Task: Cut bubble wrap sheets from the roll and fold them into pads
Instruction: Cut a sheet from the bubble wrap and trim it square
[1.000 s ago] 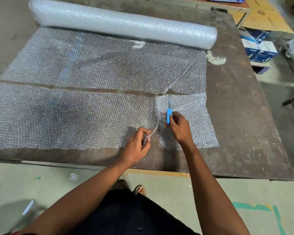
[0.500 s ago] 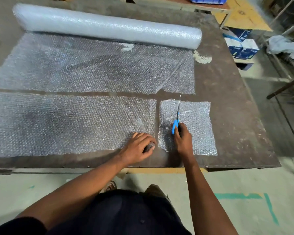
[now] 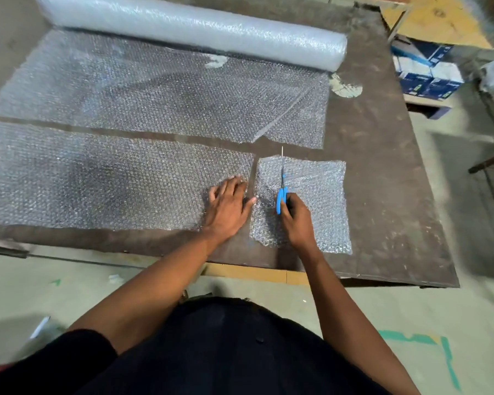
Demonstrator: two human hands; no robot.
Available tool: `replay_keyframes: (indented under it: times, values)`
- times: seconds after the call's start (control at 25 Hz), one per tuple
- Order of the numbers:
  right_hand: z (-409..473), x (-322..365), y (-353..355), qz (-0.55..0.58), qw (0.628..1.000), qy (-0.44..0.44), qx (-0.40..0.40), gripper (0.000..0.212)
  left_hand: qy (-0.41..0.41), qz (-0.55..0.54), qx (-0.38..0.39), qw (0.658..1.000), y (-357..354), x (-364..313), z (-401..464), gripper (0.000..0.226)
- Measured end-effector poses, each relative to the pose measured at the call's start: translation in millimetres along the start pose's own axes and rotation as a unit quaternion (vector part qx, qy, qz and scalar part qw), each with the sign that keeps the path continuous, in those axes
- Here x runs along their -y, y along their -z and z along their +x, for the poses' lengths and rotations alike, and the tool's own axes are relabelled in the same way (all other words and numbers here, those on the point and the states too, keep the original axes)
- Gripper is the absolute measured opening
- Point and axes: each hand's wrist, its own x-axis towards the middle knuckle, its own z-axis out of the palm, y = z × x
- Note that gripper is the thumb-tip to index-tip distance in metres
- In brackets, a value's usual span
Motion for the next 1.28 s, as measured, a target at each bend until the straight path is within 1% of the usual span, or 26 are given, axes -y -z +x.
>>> replay_keyframes:
  times: [0.08, 0.2, 0.28, 0.36, 0.44, 0.48, 0.52, 0.56, 0.6, 0.64, 0.68, 0.72, 0.76, 0.8, 0.88, 0.92, 1.0, 1.04, 1.12, 1.2, 1.28]
  values:
    - [-1.9, -4.9, 0.1, 0.001, 1.0, 0.005, 0.001, 0.022, 0.003, 0.008, -0.021, 1.0, 2.7, -13.2, -4.2, 0.057]
    - [-5.4, -9.3, 7.6, 0.012, 1.0, 0.006, 0.012, 0.019, 0.038, 0.027, -0.02, 0.999, 3.7, -43.3, -12.6, 0.052]
    - [-9.9, -11.5, 12.9, 0.017, 0.999, 0.018, 0.024, 0.017, 0.063, 0.013, -0.013, 0.998, 3.8, -67.6, -18.1, 0.05]
    - [-14.9, -14.5, 14.5, 0.023, 0.999, 0.02, 0.028, 0.015, 0.083, -0.041, -0.006, 0.996, 3.0, -88.6, -19.5, 0.044]
    - [-18.5, -14.4, 15.1, 0.046, 0.999, 0.005, 0.007, 0.018, 0.133, -0.132, -0.01, 0.982, -1.2, -102.0, -13.7, 0.041]
    - [-19.9, -12.7, 15.9, 0.065, 0.998, -0.002, -0.008, 0.024, 0.175, -0.189, -0.014, 0.966, -2.5, -106.7, -10.3, 0.046]
    - [-21.1, -11.1, 16.2, 0.083, 0.996, -0.01, -0.022, 0.029, 0.226, -0.257, -0.009, 0.94, -1.2, -109.7, -6.1, 0.054]
    - [-21.7, -9.3, 16.4, 0.1, 0.994, -0.019, -0.031, 0.028, 0.272, -0.341, 0.004, 0.9, 2.1, -111.1, -1.9, 0.065]
    - [-22.6, -7.0, 16.8, 0.117, 0.992, -0.024, -0.04, 0.021, 0.306, -0.431, 0.018, 0.849, 5.3, -110.2, 1.8, 0.075]
    - [-22.8, -4.3, 15.8, 0.13, 0.99, -0.028, -0.055, 0.013, 0.323, -0.511, 0.029, 0.796, 9.7, -109.2, 4.8, 0.081]
    - [-23.0, -0.2, 13.9, 0.138, 0.988, -0.028, -0.07, 0.011, 0.319, -0.574, 0.032, 0.754, 15.8, -108.2, 7.2, 0.083]
    - [-21.9, 4.6, 10.7, 0.132, 0.987, -0.024, -0.084, 0.011, 0.3, -0.622, 0.031, 0.722, 23.3, -106.4, 9.1, 0.081]
    - [-19.9, 9.8, 5.7, 0.107, 0.99, -0.017, -0.095, 0.014, 0.269, -0.659, 0.036, 0.701, 31.6, -102.9, 10.4, 0.079]
    - [-18.5, 17.0, -0.2, 0.069, 0.992, -0.011, -0.105, 0.017, 0.233, -0.681, 0.045, 0.693, 39.3, -97.7, 10.4, 0.076]
    - [-14.7, 32.7, -15.3, 0.002, 0.992, -0.004, -0.125, 0.023, 0.172, -0.689, 0.07, 0.7, 57.0, -83.0, 10.9, 0.066]
    - [-12.8, 42.7, -24.1, -0.015, 0.991, 0.002, -0.133, 0.024, 0.154, -0.692, 0.078, 0.701, 65.5, -72.7, 13.1, 0.06]
    - [-10.7, 65.3, -43.3, -0.046, 0.988, 0.025, -0.147, 0.026, 0.132, -0.711, 0.085, 0.686, 83.6, -48.6, 16.1, 0.054]
    - [-10.1, 75.1, -53.6, -0.068, 0.986, 0.04, -0.148, 0.028, 0.127, -0.721, 0.089, 0.676, 91.8, -35.6, 15.0, 0.054]
    - [-9.4, 97.0, -80.8, -0.097, 0.984, 0.067, -0.136, 0.031, 0.122, -0.72, 0.097, 0.676, 103.4, 4.5, 11.0, 0.062]
    - [-9.3, 115.0, -111.5, -0.105, 0.983, 0.081, -0.128, 0.031, 0.114, -0.71, 0.11, 0.686, 106.2, 50.7, 8.2, 0.074]
    - [-11.0, 128.3, -146.4, -0.106, 0.985, 0.079, -0.112, 0.032, 0.105, -0.687, 0.123, 0.708, 105.6, 94.7, 7.6, 0.085]
